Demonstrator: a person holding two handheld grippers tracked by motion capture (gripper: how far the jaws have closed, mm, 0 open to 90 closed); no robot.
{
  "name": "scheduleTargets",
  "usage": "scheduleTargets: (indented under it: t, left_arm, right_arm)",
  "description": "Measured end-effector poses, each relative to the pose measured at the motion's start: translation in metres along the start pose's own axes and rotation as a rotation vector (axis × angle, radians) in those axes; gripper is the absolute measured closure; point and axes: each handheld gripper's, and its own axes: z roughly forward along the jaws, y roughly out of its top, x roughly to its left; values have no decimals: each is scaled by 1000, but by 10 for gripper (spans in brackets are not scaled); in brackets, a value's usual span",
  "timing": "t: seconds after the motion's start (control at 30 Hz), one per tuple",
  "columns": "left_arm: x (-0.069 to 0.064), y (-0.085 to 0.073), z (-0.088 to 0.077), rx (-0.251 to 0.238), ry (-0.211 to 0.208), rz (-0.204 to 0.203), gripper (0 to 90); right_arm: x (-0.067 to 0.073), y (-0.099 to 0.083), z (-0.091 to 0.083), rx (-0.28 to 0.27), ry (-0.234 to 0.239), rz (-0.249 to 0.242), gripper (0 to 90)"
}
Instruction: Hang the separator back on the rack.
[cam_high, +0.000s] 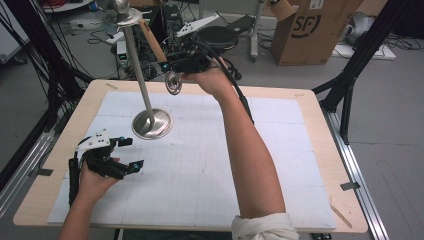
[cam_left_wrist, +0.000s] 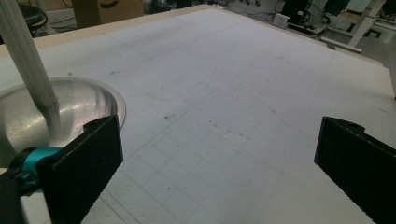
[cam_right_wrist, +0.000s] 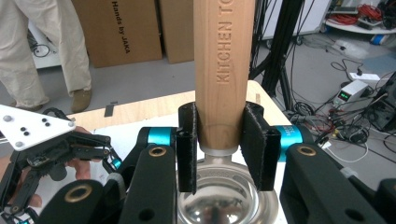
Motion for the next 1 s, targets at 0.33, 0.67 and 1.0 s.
scheduleTargets:
  t: [0.33,0.67,1.0]
  left_arm:
    - [0,0,0,-4,1,-1,16]
    - [1,0,-1,-9,1,-2,16]
    - [2,1,-3,-16,2,1,16]
  right_arm:
    - [1,-1,5,14,-6,2,685]
    - [0,2,11,27,-6,-5,685]
    - [-1,1,20,10,-12,21,554]
